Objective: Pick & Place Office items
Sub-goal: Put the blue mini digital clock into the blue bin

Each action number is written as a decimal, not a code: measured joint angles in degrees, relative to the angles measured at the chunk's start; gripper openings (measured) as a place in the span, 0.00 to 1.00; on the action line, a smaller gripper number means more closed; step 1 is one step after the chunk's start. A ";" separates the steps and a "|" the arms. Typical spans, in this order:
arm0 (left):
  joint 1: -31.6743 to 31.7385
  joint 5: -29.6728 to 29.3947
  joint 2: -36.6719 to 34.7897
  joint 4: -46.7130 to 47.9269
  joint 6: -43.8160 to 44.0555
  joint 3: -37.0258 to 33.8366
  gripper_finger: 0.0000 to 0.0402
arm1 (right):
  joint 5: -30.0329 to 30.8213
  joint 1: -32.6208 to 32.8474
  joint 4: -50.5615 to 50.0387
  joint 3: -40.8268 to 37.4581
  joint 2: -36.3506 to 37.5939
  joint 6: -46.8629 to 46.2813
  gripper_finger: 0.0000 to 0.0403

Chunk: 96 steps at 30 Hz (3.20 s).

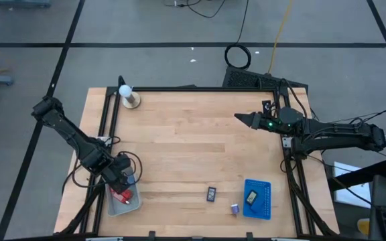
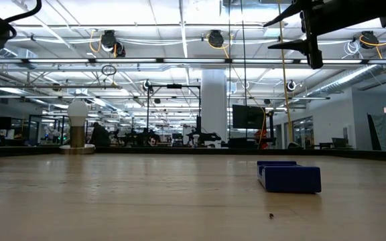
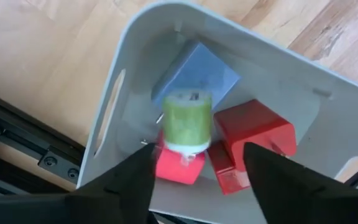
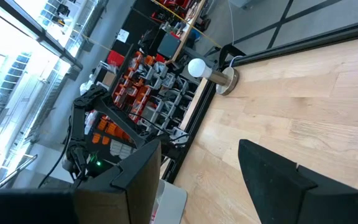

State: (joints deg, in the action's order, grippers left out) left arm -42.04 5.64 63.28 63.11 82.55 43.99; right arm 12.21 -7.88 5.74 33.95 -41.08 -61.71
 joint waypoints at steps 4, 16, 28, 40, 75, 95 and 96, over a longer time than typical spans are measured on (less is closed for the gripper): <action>0.00 0.36 0.01 0.00 0.06 0.00 0.69 | 0.00 0.00 0.00 0.00 0.00 0.00 0.52; 0.32 1.00 0.03 0.09 6.82 0.87 0.72 | -0.06 0.00 0.00 0.00 0.00 0.90 0.52; 6.18 -0.08 0.03 0.09 7.67 8.51 0.73 | -0.24 0.00 0.00 0.00 0.02 2.96 0.52; 13.68 -2.07 2.67 -0.50 4.05 10.34 0.76 | -0.26 -0.01 0.00 0.00 0.02 3.04 0.52; 20.26 -7.58 8.75 -13.30 -3.38 17.45 0.73 | 1.88 -0.15 3.09 -6.74 5.07 64.39 0.52; 21.55 -7.16 11.96 -19.15 -3.73 18.35 0.73 | 5.53 -1.20 15.79 -23.11 21.46 60.96 0.52; 21.56 -6.90 12.74 -19.05 -4.34 18.81 0.73 | 5.57 -1.20 16.52 -23.47 21.50 60.93 0.52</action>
State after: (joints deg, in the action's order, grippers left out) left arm -20.49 -1.26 76.02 44.06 78.21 62.80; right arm 17.78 -9.08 22.26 10.49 -19.58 -0.79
